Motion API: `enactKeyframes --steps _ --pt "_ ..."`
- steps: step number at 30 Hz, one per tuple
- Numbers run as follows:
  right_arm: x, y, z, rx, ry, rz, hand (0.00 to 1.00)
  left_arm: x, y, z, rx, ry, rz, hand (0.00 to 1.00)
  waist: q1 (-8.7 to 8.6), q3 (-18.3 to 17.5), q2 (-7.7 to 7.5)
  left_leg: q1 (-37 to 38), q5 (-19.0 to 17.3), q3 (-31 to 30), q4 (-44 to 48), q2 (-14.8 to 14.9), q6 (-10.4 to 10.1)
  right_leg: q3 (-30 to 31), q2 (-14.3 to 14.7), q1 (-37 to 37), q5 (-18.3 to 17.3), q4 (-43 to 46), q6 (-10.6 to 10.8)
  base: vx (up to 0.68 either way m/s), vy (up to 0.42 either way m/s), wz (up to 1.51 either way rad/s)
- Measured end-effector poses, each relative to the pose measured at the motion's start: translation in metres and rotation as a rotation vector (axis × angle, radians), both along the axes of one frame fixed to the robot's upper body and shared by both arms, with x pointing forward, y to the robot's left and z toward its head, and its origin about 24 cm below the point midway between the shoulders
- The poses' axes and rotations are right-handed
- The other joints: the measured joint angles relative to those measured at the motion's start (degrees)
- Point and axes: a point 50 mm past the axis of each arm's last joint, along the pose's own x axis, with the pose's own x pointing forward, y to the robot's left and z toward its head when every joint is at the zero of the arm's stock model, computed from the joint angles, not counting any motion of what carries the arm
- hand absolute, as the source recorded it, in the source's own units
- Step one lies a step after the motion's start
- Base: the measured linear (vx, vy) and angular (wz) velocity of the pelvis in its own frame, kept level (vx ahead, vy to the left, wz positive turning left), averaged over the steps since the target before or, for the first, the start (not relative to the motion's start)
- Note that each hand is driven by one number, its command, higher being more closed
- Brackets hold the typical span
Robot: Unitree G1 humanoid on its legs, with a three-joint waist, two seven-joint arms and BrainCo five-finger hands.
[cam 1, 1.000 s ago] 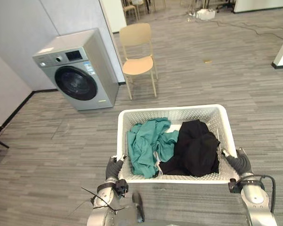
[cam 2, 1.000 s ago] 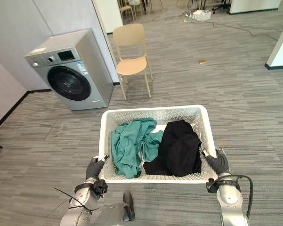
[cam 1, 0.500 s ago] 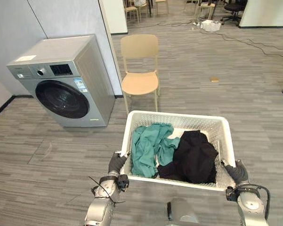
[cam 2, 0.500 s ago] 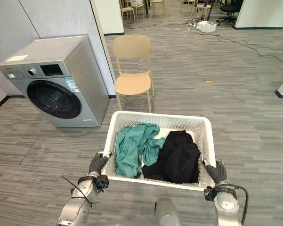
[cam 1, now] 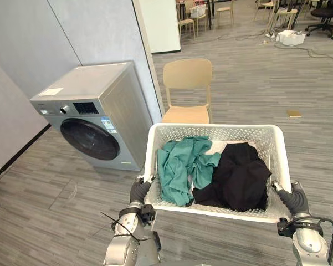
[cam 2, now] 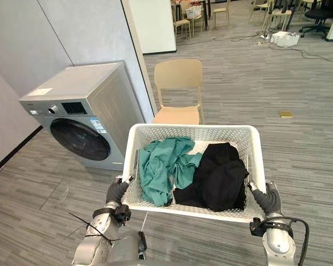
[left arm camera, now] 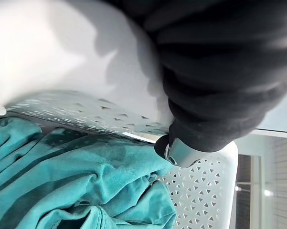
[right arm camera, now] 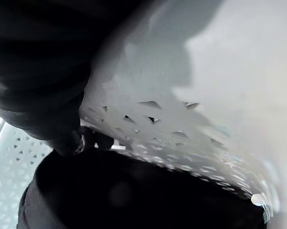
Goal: Pick up the laundry basket with both hands and put the clothes into the washing machine.
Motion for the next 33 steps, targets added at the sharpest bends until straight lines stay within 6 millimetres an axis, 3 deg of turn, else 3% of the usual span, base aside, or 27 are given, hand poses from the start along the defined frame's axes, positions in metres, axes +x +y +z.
enactKeyframes --steps 1,2,3,4,5,6,7,8,9,10,11,12,14,15,16,17,18,19,22,25,27,28,30,32,33 --pt "0.006 -0.004 0.002 -0.016 -0.008 0.007 1.0 0.0 -0.001 0.002 -0.005 -0.011 0.01 1.0 -0.16 -0.2 -0.06 2.8 1.58 -4.1 -14.97 -2.89 -1.89 1.25 -1.31 0.47 -1.84 -0.1 1.79 0.6 0.287 -0.69" --pt "0.011 -0.006 0.002 -0.023 -0.008 0.008 1.0 0.001 -0.002 0.002 -0.004 -0.013 0.012 1.0 -0.72 -0.22 -0.04 3.48 2.12 -5.79 -19.04 -4.54 -2.58 2.73 -2.81 2.04 -3.61 -1.03 3.77 0.55 0.311 -0.61" --pt "0.011 -0.007 0.001 -0.022 -0.001 0.004 1.0 0.001 -0.005 0.002 -0.009 -0.01 0.007 1.0 -1.08 -0.38 -0.01 3.56 2.16 -5.69 -19.62 -5.61 -2.47 3.36 -3.67 3.41 -3.95 -1.65 4.45 0.62 0.425 -0.43" --pt "0.007 -0.01 -0.001 -0.025 0.011 -0.007 1.0 -0.001 -0.008 0.001 -0.018 -0.003 0.0 1.0 -1.85 -1.7 0.37 4.03 3.88 -5.62 -20.57 -8.25 -0.04 4.97 -5.07 4.55 -4.56 -1.66 5.92 0.65 0.514 -0.3" --pt "0.007 -0.011 -0.004 -0.016 0.023 -0.012 1.0 -0.002 -0.008 -0.001 -0.015 0.005 -0.003 1.0 -2.28 -2.96 -0.58 3.92 8.36 -6.98 -19.87 -10.23 -1.91 6.83 -6.32 3.93 -4.94 -0.05 6.64 0.67 0.504 -0.19" --pt "0.004 -0.009 -0.016 0.019 0.055 -0.025 1.0 -0.003 -0.003 -0.004 0.014 0.02 -0.011 1.0 -3.19 -5.0 -3.09 4.24 7.07 -5.53 -18.96 -13.55 -0.46 8.95 -9.51 2.29 -3.9 3.81 8.36 0.78 0.512 0.15" --pt "0.0 -0.009 -0.027 0.044 0.095 -0.045 1.0 -0.002 -0.004 -0.006 0.032 0.034 -0.035 1.0 -4.26 -5.58 -4.21 5.01 5.62 -5.41 -19.18 -15.84 1.25 11.36 -10.04 -1.35 1.91 12.0 9.85 0.65 0.358 0.37" --pt "-0.001 -0.009 -0.033 0.062 0.118 -0.056 1.0 -0.002 -0.004 -0.008 0.044 0.043 -0.047 1.0 -4.45 -5.38 -4.52 6.75 5.08 -5.35 -20.3 -16.64 2.09 12.59 -9.48 -4.48 8.51 19.0 9.11 0.63 0.34 0.26" --pt "-0.002 -0.007 -0.038 0.079 0.137 -0.049 1.0 -0.005 -0.001 -0.012 0.061 0.062 -0.049 1.0 -4.25 -5.27 -4.63 10.34 4.45 -5.26 -23.5 -17.11 2.99 13.41 -8.71 -8.88 19.06 27.58 7.56 0.66 0.287 -0.12" --pt "0.002 0.001 -0.042 0.101 0.145 -0.019 1.0 -0.005 0.007 -0.013 0.077 0.075 -0.031 1.0 -4.27 -4.27 -4.66 17.18 3.82 -5.09 -27.52 -17.45 3.96 13.28 -8.33 -15.72 19.3 39.74 3.89 0.69 0.275 -0.31" --pt "0.007 0.004 -0.043 0.108 0.143 -0.011 1.0 -0.005 0.01 -0.013 0.081 0.072 -0.022 1.0 -4.47 -3.3 -3.87 20.92 3.27 -5.15 -28.54 -17.04 4.8 11.91 -7.53 -19.47 14.56 43.53 2.2 0.63 0.233 -0.25" --pt "0.01 0.004 -0.044 0.11 0.141 -0.01 1.0 -0.004 0.011 -0.012 0.085 0.067 -0.023 1.0 -4.71 -2.92 -3.15 22.73 2.68 -5.3 -28.65 -16.34 5.6 10.96 -6.43 -22.04 12.01 43.49 2.35 0.35 0.093 -0.08" --pt "0.011 0.005 -0.043 0.113 0.13 -0.011 1.0 0.001 0.011 -0.007 0.098 0.039 -0.035 1.0 -5.14 -2.12 -2.34 26.42 -0.68 -6.14 -29.44 -14.27 6.32 8.04 -2.79 -28.21 7.94 34.0 3.56 0.37 -0.001 0.15" --pt "0.011 0.005 -0.041 0.114 0.122 -0.015 1.0 0.003 0.011 -0.005 0.099 0.032 -0.039 1.0 -5.15 -1.86 -2.26 27.08 -2.56 -6.07 -29.45 -13.63 5.49 6.58 -2.33 -29.12 7.85 29.96 3.72 0.29 -0.057 0.22" --pt "0.011 0.006 -0.041 0.124 0.112 -0.023 1.0 0.004 0.012 -0.005 0.104 0.027 -0.04 1.0 -5.12 -1.27 -3.32 27.83 -3.57 -6.03 -29.22 -13.56 4.4 5.18 -2.13 -29.21 8.18 21.92 3.78 0.23 -0.135 0.3" --pt "0.006 0.007 -0.04 0.122 0.113 -0.027 1.0 0.003 0.012 -0.005 0.104 0.03 -0.043 1.0 -5.16 -1.0 -4.27 28.16 -6.43 -6.73 -27.36 -13.26 2.93 4.17 -1.71 -27.69 13.41 9.64 2.65 0.24 -0.162 0.38" --pt "0.005 0.005 -0.04 0.114 0.117 -0.028 1.0 0.002 0.008 -0.006 0.089 0.039 -0.042 1.0 -5.62 -0.92 -3.05 28.13 -7.6 -7.59 -26.35 -12.24 2.76 2.73 -1.19 -26.36 12.73 8.78 2.56 0.3 -0.165 0.37" --pt "0.0 -0.001 -0.038 0.1 0.12 -0.045 1.0 0.002 0.001 -0.005 0.076 0.035 -0.059 1.0 -4.86 -1.74 -1.41 27.63 -7.56 -6.89 -26.16 -10.59 2.15 1.62 -0.08 -25.99 12.28 7.66 2.02 0.23 -0.077 0.26" --pt "-0.001 -0.004 -0.026 0.067 0.085 -0.044 1.0 0.006 -0.004 0.0 0.073 0.01 -0.06 1.0 -6.21 -2.27 -0.36 28.36 -5.36 -6.04 -25.95 -10.34 0.61 -2.39 -1.92 -24.35 10.29 8.63 0.98 0.28 -0.094 0.64" --pt "-0.002 -0.003 -0.014 0.042 0.041 -0.038 1.0 0.008 -0.005 0.005 0.068 -0.013 -0.056 1.0 -5.98 -2.44 -0.09 27.18 -3.68 -5.85 -20.23 -10.31 0.2 -5.51 -3.48 -20.01 9.08 7.16 0.37 0.23 -0.107 0.58" --pt "-0.002 -0.003 -0.009 0.028 0.024 -0.033 1.0 0.009 -0.004 0.007 0.066 -0.028 -0.052 1.0 -5.46 -1.74 -0.69 22.29 -3.43 -5.38 -6.56 -9.84 -0.19 -6.53 -4.14 -16.47 7.39 5.84 0.84 0.09 -0.077 0.28" --pt "-0.003 -0.002 -0.003 0.007 0.011 -0.015 1.0 0.006 -0.003 0.01 0.062 -0.037 -0.045 1.0 -4.35 -1.29 0.78 15.25 1.87 -4.82 10.75 -7.39 -2.42 -6.35 -3.11 -13.71 4.82 5.6 0.26 0.05 -0.062 -0.09" --pt "-0.002 0.001 -0.002 0.008 0.007 -0.001 1.0 0.001 0.0 0.01 0.06 -0.039 -0.028 1.0 -2.78 -1.19 0.94 12.21 6.61 -3.42 17.45 -6.18 -3.3 -5.06 -2.87 -12.23 4.03 5.15 -0.09 0.11 -0.004 -0.39" --pt "-0.003 0.001 0.0 0.001 0.006 0.003 1.0 -0.002 0.002 0.012 0.057 -0.044 -0.018 1.0 -2.24 -1.19 0.89 9.33 3.07 -0.93 19.32 -3.25 -1.08 -4.55 -2.89 -9.56 3.72 2.94 0.23 0.2 0.056 -0.34" --pt "-0.003 0.0 0.002 -0.008 0.0 0.006 1.0 -0.002 0.001 0.012 0.051 -0.044 -0.014 1.0 -2.06 -1.13 0.63 8.95 0.49 0.76 12.94 -2.06 1.01 -4.09 -3.41 -8.96 4.15 1.7 -0.15 0.16 0.065 -0.24"
